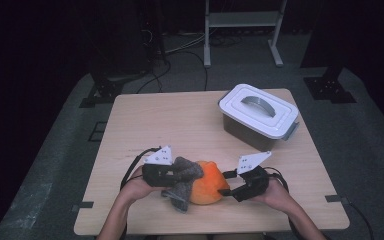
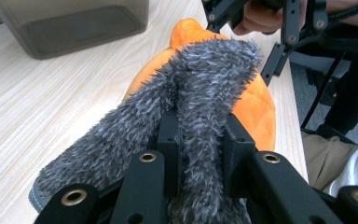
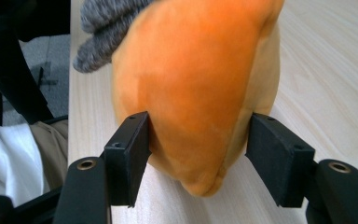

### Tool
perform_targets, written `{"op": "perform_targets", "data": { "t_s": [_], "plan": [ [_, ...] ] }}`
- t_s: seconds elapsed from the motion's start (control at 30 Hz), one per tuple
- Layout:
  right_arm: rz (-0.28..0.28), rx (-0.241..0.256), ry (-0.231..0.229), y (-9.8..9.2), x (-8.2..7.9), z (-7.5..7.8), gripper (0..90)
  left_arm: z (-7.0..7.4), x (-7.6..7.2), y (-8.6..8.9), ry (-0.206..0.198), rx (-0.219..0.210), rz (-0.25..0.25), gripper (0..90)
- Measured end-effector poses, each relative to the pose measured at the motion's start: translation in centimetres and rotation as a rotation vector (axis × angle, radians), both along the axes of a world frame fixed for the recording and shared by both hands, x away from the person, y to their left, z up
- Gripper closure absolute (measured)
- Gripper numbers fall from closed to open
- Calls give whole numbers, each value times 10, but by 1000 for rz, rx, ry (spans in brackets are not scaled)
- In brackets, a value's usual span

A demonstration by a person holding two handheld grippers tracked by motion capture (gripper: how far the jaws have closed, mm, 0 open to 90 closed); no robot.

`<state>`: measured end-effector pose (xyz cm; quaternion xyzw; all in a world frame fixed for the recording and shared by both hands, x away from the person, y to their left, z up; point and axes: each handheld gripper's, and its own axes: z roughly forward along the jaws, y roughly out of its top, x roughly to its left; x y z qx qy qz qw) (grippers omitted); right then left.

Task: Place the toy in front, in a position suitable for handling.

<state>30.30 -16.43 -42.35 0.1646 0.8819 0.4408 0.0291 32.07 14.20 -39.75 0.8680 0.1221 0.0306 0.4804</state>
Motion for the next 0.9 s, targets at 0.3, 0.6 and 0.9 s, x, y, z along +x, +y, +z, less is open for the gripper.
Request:
{"op": "perform_targets", "data": {
  "t_s": [0.3,0.6,0.9],
  "plan": [
    [0,2,-59,10,-10,10,623,26,-13,-6,-59,-52,-37,733],
    [12,-8,-68,16,-13,7,659,24,-15,-17,-67,-6,-46,733],
    [20,-17,-74,11,-10,4,662,9,-1,6,8,-20,11,732]
  ]
}}
